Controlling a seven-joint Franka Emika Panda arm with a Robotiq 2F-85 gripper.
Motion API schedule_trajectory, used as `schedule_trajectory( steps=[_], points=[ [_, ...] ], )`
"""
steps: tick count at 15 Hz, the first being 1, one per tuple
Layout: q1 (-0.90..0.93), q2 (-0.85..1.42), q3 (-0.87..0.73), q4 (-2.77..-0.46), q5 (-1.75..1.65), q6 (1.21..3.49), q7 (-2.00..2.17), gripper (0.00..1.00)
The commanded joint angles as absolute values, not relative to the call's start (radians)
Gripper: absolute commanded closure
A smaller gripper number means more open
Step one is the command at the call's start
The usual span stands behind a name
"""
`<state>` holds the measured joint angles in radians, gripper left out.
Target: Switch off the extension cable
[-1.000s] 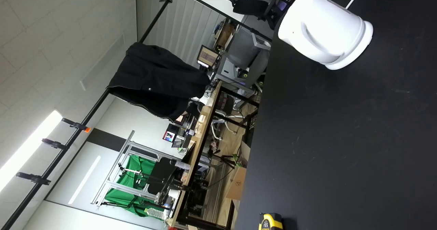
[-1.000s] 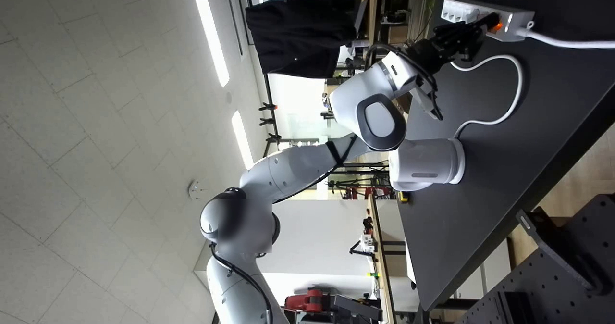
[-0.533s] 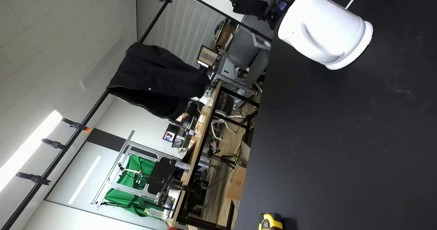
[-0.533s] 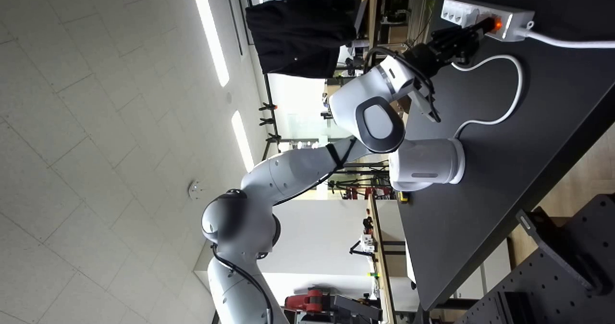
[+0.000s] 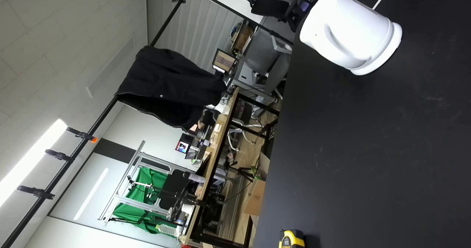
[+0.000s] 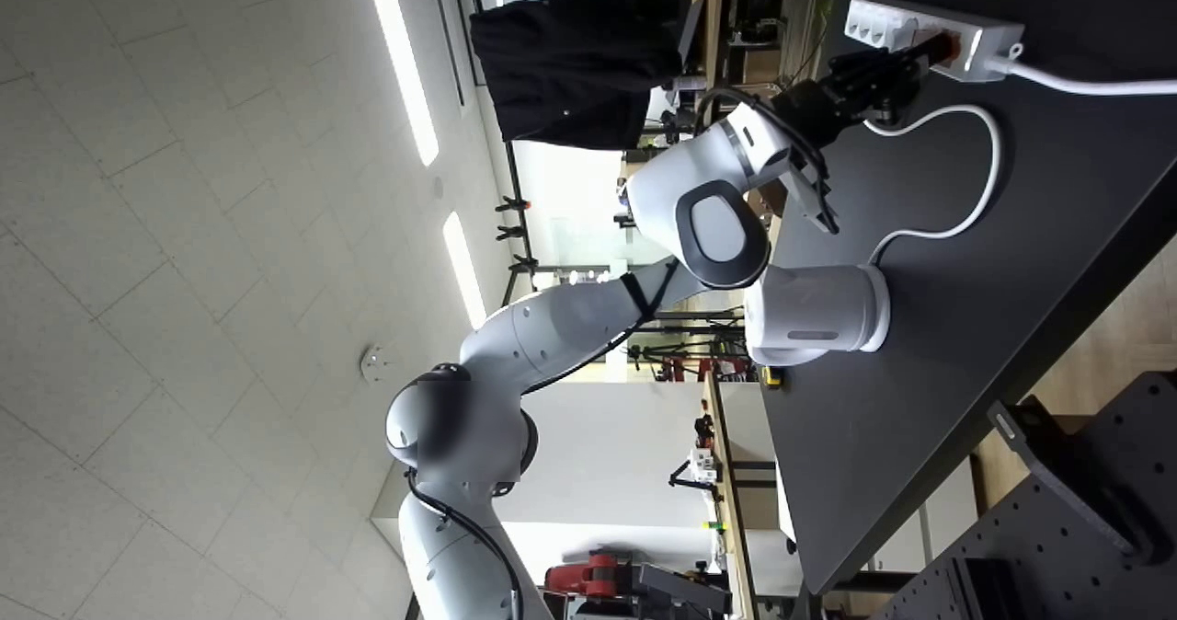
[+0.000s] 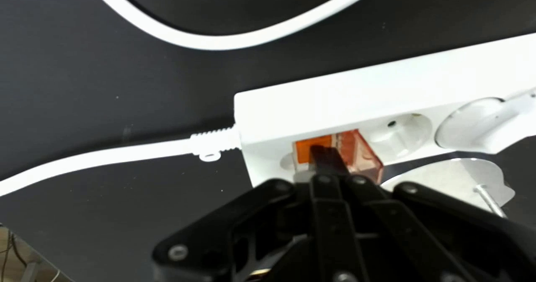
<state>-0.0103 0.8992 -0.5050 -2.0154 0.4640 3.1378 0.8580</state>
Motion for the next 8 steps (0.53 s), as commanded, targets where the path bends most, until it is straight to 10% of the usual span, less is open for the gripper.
schedule_trajectory(
  steps=[1,8],
  points=[
    [0.010,0.948,-0.540,-1.997,0.464,3.078,0.903,1.00],
    [0.072,0.990,-0.588,-1.997,0.462,3.077,0.939,1.00]
  ],
)
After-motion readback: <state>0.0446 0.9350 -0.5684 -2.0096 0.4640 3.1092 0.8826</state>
